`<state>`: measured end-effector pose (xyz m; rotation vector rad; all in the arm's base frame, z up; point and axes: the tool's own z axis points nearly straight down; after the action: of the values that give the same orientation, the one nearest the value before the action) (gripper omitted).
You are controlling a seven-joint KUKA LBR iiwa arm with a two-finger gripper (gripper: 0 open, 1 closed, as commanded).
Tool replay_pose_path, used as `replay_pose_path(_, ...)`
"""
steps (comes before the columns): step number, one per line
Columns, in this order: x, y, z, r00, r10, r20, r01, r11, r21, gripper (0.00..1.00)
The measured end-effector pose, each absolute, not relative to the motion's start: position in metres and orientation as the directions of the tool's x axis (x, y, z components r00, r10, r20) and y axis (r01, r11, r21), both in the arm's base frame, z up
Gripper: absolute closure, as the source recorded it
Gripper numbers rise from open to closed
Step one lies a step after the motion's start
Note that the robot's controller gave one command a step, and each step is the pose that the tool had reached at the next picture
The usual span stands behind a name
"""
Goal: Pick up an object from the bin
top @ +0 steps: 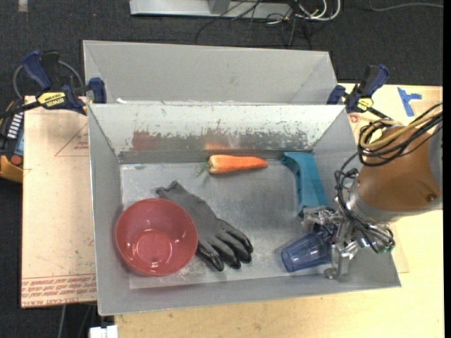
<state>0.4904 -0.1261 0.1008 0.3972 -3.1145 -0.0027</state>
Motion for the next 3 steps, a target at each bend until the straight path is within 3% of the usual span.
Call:
replay_pose_path(1, 0.481, -0.125, 0.114, -0.961, -0.275, -0.002, -0.275, 0.961, 0.001, 0.00)
replay_pose_path(2, 0.493, -0.121, 0.120, -0.986, -0.164, 0.000, -0.164, 0.986, 0.002, 0.00)
replay_pose_path(3, 0.493, -0.122, 0.072, -0.926, -0.378, -0.012, -0.378, 0.926, 0.006, 0.00)
